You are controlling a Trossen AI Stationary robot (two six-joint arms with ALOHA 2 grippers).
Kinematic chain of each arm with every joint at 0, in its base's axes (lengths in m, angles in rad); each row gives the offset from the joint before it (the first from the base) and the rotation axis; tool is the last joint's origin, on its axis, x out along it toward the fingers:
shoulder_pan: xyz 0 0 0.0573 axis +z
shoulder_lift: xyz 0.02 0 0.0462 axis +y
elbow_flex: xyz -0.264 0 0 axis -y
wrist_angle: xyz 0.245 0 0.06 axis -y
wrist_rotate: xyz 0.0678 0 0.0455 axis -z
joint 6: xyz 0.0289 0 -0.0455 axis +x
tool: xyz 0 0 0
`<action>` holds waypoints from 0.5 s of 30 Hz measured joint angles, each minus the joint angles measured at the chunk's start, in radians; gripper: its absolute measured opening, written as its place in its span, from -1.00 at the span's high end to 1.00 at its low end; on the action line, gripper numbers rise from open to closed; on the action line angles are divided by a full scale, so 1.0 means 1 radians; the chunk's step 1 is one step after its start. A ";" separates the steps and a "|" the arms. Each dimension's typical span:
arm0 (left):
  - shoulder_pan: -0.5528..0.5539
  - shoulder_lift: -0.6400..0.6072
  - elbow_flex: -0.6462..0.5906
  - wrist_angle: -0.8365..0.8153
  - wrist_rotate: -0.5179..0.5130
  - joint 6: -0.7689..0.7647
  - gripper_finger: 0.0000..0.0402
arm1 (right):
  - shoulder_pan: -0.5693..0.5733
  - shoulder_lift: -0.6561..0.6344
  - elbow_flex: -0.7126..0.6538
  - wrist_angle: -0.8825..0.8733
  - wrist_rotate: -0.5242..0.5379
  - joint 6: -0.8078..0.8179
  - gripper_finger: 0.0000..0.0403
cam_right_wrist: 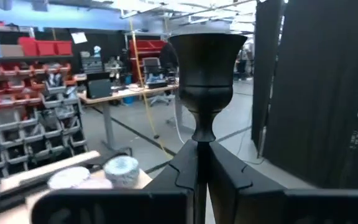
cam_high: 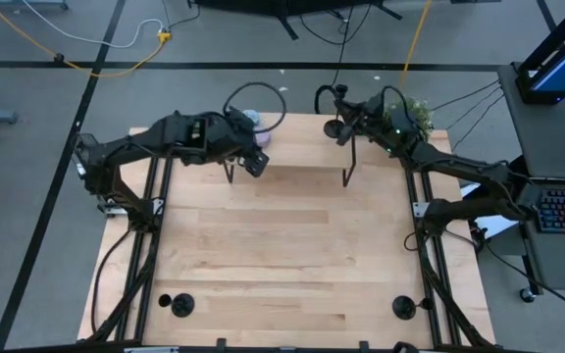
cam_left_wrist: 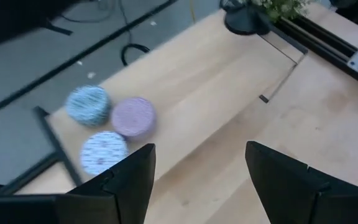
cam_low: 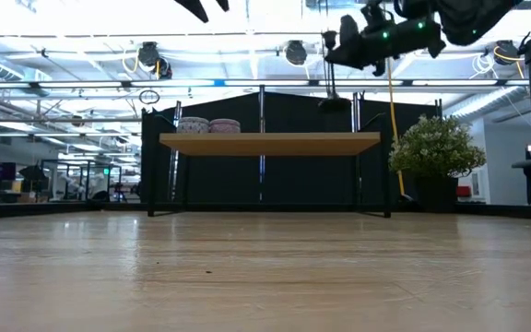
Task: Pick & Place candle stick holders
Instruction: Put the top black candle holder on the shelf
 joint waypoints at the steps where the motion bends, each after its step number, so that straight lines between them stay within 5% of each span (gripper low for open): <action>1: 0.000 0.001 -0.021 0.023 0.017 0.000 -0.26 | -0.008 0.010 -0.008 0.012 0.000 0.000 0.96; 15: -0.004 0.001 -0.143 0.148 0.130 -0.083 -0.26 | -0.090 0.151 -0.018 0.131 0.025 -0.011 0.96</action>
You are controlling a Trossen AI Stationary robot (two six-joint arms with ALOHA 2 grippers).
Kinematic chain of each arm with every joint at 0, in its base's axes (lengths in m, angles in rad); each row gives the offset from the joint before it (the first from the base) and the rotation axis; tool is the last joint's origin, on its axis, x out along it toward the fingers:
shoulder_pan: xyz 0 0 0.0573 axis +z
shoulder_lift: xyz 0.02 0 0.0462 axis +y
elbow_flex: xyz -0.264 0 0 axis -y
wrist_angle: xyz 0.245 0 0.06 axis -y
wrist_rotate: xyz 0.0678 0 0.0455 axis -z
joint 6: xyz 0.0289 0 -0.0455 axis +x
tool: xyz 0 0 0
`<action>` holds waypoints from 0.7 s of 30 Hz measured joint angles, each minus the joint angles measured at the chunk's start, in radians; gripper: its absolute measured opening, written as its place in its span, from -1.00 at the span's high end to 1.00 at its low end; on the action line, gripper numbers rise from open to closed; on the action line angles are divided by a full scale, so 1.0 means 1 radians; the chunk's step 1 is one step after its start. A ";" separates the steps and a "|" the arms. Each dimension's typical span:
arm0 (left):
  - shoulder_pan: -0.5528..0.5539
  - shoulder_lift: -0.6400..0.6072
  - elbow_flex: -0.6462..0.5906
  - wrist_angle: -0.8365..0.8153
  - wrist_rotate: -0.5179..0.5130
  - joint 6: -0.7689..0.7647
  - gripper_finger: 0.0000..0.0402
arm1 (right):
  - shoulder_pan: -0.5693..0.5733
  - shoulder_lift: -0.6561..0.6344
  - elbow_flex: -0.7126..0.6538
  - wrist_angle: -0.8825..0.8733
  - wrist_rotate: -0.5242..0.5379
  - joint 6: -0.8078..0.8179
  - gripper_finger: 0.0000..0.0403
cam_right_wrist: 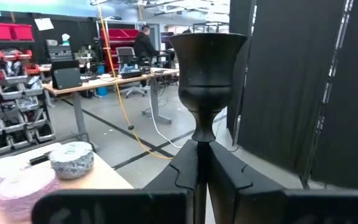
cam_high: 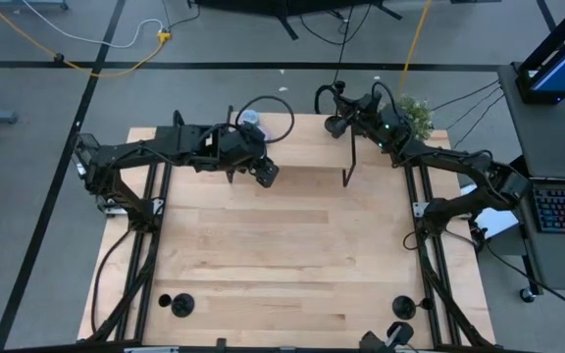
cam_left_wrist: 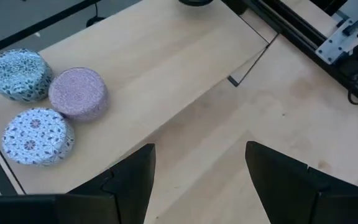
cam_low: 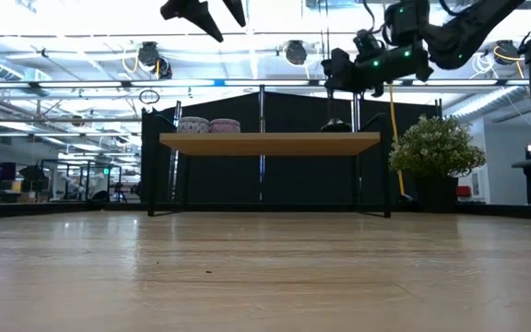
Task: Pick & Place candle stick holders
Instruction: Put the top black candle holder on the shelf
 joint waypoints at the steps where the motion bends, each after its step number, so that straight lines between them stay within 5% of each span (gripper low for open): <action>1: 0.000 0.000 0.000 0.003 0.002 -0.002 -0.26 | -0.002 0.009 0.000 0.005 0.000 0.001 0.96; 21: 0.000 0.000 0.000 0.006 -0.010 -0.018 -0.26 | -0.017 0.032 0.001 -0.045 0.027 -0.044 0.93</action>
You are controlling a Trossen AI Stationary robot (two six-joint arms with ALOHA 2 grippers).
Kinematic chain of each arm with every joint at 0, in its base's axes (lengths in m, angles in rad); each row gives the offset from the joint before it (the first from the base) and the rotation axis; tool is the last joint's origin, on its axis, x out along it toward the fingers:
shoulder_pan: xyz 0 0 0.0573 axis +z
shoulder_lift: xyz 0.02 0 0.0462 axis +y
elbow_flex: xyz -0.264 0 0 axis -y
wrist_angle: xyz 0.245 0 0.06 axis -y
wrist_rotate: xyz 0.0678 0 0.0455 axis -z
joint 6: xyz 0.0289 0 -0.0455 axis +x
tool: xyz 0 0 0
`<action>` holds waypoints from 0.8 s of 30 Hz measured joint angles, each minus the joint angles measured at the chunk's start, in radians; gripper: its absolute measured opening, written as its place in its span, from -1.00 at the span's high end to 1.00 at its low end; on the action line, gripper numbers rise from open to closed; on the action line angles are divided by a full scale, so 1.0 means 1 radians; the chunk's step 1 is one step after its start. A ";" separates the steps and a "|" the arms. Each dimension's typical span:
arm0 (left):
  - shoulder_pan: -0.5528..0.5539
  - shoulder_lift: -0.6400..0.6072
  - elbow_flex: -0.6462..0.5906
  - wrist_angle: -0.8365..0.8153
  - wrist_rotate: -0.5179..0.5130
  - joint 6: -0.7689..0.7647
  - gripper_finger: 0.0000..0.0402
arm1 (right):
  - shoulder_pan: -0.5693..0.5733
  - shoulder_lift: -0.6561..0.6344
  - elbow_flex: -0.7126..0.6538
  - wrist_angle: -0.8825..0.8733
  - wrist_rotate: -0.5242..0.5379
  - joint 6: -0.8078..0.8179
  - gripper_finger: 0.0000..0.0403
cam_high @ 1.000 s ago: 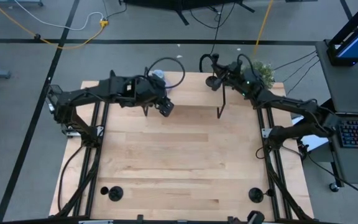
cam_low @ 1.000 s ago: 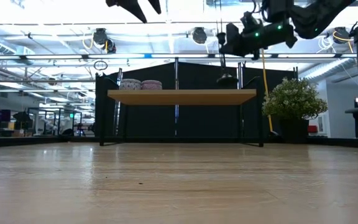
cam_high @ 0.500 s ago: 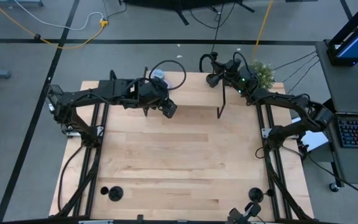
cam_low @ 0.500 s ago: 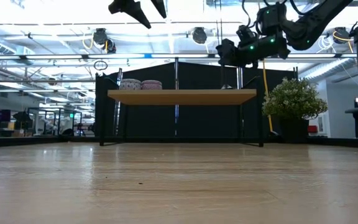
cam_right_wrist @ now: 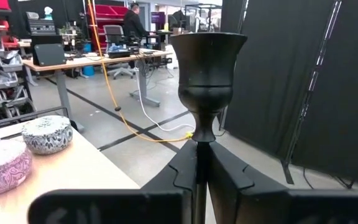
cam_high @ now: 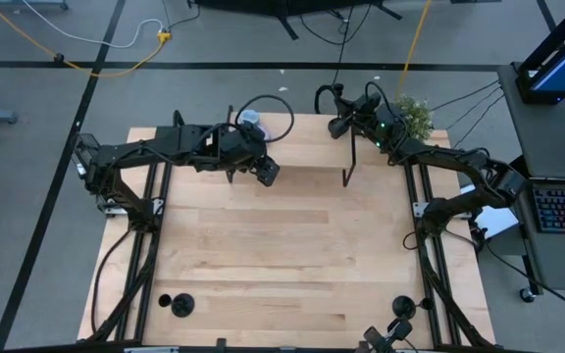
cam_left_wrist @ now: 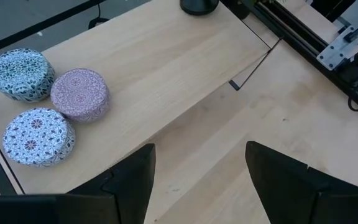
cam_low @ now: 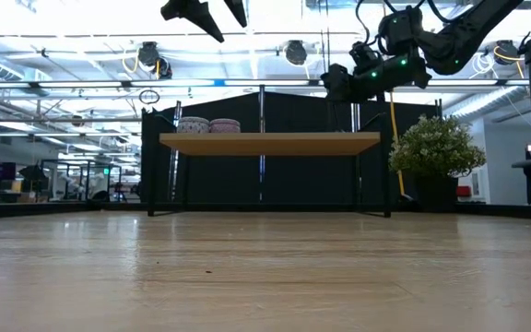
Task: Pick & Place candle stick holders
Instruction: Put the top black candle holder on the shelf
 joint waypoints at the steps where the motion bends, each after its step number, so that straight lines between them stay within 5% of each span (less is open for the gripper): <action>1: 0.000 0.000 0.000 0.000 0.000 0.000 -0.26 | 0.000 0.000 0.000 0.002 0.000 0.006 0.93; 24: 0.000 0.000 0.000 -0.001 0.026 0.013 -0.26 | 0.002 0.000 0.000 -0.050 -0.005 0.084 0.79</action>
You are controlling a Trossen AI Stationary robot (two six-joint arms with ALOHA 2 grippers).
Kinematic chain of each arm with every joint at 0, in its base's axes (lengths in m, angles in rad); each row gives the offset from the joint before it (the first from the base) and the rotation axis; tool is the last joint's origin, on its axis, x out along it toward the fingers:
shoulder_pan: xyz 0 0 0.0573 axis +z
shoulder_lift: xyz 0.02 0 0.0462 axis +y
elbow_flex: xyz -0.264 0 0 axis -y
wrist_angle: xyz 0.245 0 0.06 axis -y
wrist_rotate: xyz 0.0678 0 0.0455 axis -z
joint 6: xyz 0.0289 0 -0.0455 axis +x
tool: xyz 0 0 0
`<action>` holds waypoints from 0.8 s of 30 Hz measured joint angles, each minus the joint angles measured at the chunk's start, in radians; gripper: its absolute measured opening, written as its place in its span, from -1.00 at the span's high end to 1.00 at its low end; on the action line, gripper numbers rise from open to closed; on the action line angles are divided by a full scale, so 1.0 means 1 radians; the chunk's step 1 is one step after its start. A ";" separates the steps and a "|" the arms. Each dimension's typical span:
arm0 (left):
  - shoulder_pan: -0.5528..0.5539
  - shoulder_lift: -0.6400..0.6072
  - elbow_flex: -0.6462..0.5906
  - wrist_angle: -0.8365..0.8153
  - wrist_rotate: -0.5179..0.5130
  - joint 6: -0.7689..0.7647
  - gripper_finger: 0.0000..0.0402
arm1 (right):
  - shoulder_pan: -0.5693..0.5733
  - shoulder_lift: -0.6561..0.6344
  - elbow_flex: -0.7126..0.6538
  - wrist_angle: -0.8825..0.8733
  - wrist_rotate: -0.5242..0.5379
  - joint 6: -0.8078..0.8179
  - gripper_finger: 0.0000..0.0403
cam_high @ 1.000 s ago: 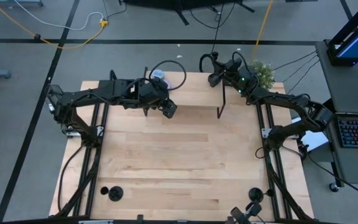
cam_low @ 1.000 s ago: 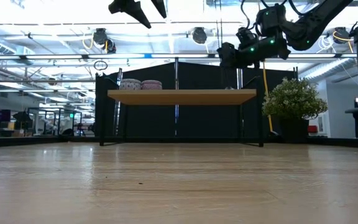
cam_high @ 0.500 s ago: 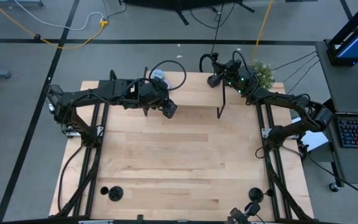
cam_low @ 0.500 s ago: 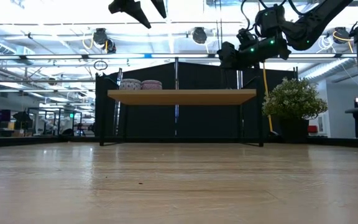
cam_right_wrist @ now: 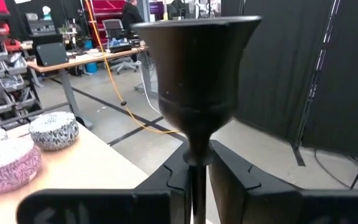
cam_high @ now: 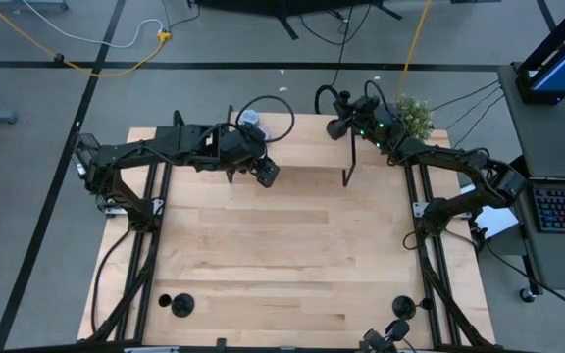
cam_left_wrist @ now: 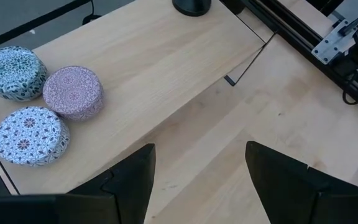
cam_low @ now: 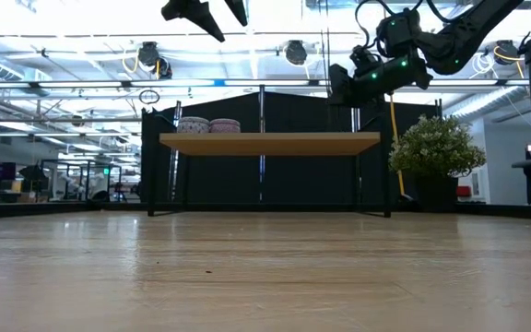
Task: Pick & Place candle stick holders
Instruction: Put the top black candle holder on the shelf, then put the left black candle holder on the shelf
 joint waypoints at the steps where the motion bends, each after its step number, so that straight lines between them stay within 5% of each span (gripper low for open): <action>1: 0.000 0.000 0.000 0.000 0.000 0.004 -0.26 | 0.000 0.000 0.000 -0.001 0.000 -0.013 0.79; 13: 0.000 0.000 0.000 0.000 0.000 0.033 -0.26 | 0.000 -0.031 -0.001 -0.076 -0.003 -0.146 0.75; 24: 0.000 0.000 0.001 0.000 0.001 0.046 -0.26 | 0.000 -0.039 -0.001 -0.077 0.001 -0.138 0.15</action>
